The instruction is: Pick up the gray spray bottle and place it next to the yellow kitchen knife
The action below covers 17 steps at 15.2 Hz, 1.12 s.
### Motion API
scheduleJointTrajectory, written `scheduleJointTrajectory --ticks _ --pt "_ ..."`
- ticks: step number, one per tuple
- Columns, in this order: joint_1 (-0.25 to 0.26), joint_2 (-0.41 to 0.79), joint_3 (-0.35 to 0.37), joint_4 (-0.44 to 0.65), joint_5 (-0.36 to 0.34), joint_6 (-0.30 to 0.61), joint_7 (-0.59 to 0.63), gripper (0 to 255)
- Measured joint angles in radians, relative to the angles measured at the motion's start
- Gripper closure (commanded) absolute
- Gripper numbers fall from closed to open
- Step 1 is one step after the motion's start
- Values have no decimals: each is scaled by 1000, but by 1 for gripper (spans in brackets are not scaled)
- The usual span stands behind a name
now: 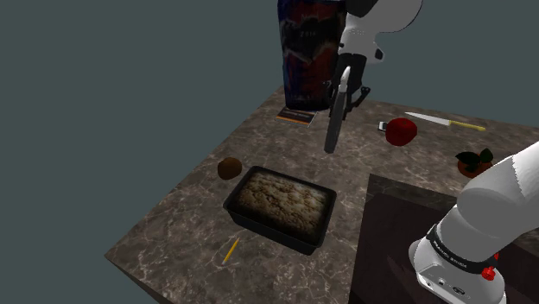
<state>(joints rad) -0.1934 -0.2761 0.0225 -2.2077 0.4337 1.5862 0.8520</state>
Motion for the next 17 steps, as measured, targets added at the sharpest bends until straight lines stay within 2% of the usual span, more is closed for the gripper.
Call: scheduleJointTrajectory --ticks 17 --pt "-2 -15 -15 206 -1 -207 80 255"
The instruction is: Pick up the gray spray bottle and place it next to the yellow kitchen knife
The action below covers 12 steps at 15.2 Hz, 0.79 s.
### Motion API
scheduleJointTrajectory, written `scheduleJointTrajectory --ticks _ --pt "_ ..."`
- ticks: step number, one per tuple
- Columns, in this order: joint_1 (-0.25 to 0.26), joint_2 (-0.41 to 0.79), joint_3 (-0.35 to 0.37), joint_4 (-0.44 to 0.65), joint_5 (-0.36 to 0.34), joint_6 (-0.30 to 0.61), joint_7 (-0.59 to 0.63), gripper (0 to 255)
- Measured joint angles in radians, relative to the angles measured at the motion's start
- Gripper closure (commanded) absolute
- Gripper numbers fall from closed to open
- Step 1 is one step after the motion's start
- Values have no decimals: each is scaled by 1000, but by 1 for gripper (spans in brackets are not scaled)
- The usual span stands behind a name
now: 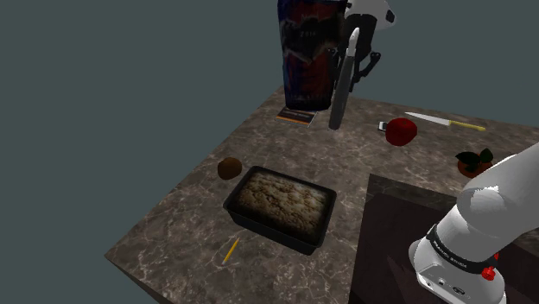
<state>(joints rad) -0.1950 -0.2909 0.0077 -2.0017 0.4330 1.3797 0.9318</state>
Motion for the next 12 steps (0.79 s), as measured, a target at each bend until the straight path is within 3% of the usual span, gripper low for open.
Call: scheduleJointTrajectory --ticks 12 --pt "1 32 -12 189 11 -147 59 255"
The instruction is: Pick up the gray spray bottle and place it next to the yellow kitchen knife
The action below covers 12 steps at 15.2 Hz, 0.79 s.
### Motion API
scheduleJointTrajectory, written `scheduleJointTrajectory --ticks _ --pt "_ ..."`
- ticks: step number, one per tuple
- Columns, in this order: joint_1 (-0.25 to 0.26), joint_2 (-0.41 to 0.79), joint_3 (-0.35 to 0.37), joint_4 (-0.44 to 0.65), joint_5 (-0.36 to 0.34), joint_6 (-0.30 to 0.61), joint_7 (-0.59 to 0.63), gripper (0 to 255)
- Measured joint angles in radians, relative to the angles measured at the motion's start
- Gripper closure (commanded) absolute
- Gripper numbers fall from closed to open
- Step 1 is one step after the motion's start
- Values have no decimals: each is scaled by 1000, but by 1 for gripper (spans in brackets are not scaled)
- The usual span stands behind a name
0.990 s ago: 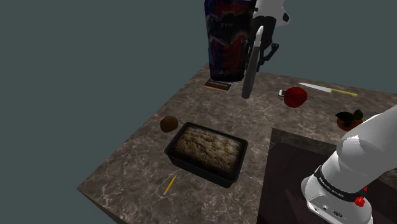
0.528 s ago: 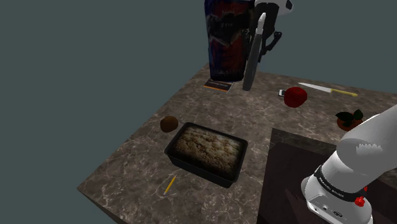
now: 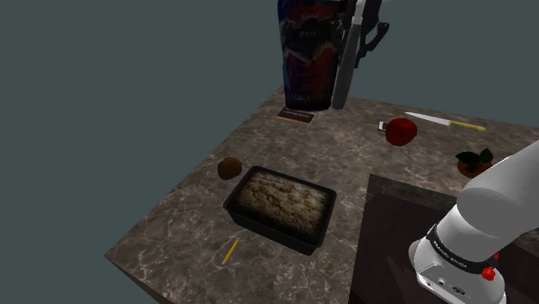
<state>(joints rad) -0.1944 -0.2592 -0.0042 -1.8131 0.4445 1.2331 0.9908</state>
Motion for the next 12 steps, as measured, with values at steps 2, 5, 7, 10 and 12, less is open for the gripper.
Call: scheduleJointTrajectory --ticks 2,5,7,10,12 --pt "1 9 0 37 5 -25 14 255" --pt "2 20 -3 89 11 -62 32 255" --pt "-2 22 -11 109 9 -84 28 255" --pt "-28 -1 -54 95 -23 -121 -35 255" --pt "-45 -26 -83 73 -47 -142 -80 255"
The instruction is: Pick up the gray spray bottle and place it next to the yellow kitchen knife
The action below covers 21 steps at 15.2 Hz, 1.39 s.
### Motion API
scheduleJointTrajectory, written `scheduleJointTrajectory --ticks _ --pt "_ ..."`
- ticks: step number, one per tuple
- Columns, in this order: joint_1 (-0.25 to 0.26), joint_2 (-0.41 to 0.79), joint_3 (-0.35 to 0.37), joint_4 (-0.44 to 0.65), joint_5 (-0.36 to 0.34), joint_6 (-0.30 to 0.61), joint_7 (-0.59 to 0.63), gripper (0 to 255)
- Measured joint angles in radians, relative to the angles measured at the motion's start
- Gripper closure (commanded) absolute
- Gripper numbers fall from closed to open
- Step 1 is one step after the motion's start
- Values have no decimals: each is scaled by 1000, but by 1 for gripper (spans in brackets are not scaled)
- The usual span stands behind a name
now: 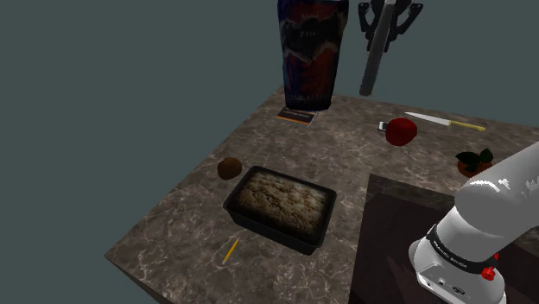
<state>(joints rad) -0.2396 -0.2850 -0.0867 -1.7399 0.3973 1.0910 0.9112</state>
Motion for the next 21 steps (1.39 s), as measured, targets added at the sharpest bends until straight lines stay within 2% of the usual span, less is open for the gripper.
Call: scheduleJointTrajectory --ticks 12,19,21 --pt "-97 -5 -203 42 -183 -140 -314 255" --pt "-148 61 -329 120 -292 -189 -527 255" --pt "-166 99 -371 174 -321 -214 -601 255"
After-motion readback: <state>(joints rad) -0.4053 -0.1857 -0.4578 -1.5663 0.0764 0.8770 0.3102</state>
